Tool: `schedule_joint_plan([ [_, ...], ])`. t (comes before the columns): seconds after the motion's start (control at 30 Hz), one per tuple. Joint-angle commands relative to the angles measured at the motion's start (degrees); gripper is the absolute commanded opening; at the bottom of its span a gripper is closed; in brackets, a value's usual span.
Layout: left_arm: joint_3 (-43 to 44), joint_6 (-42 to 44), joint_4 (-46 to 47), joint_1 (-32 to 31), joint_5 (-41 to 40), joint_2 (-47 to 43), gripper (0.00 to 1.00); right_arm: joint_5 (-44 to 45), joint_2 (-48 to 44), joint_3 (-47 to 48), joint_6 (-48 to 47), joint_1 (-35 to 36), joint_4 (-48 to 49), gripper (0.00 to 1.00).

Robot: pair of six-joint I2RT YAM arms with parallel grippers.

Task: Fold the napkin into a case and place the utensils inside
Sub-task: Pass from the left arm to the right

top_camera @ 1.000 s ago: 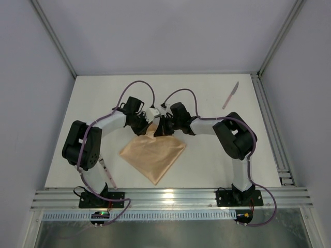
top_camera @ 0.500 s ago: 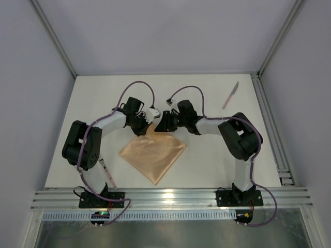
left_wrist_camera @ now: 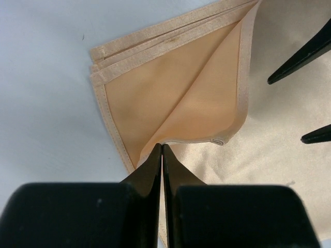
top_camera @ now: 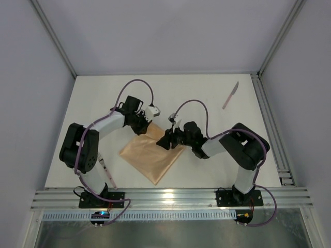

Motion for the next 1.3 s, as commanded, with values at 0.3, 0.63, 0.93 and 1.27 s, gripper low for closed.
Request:
schedule_joint_plan([
  [0.3, -1.13, -0.28, 0.27, -0.11, 2.04, -2.89, 0.00, 9.68, 3.81, 6.17, -13.22, 3.55, 12.09, 0.52],
  [0.63, -0.69, -0.72, 0.18, -0.11, 2.30, -2.63, 0.00, 10.55, 6.28, 9.43, -13.74, 4.51, 9.02, 0.46],
  [0.93, -0.34, -0.90, -0.26, -0.11, 1.95, -2.54, 0.00, 11.61, 8.12, 11.72, -14.01, 5.22, 5.59, 0.22],
  [1.27, 1.51, -2.65, -3.06, -0.11, 0.63, -3.15, 0.06, 9.94, 5.05, 11.72, -15.41, 5.48, 1.81, 0.04],
])
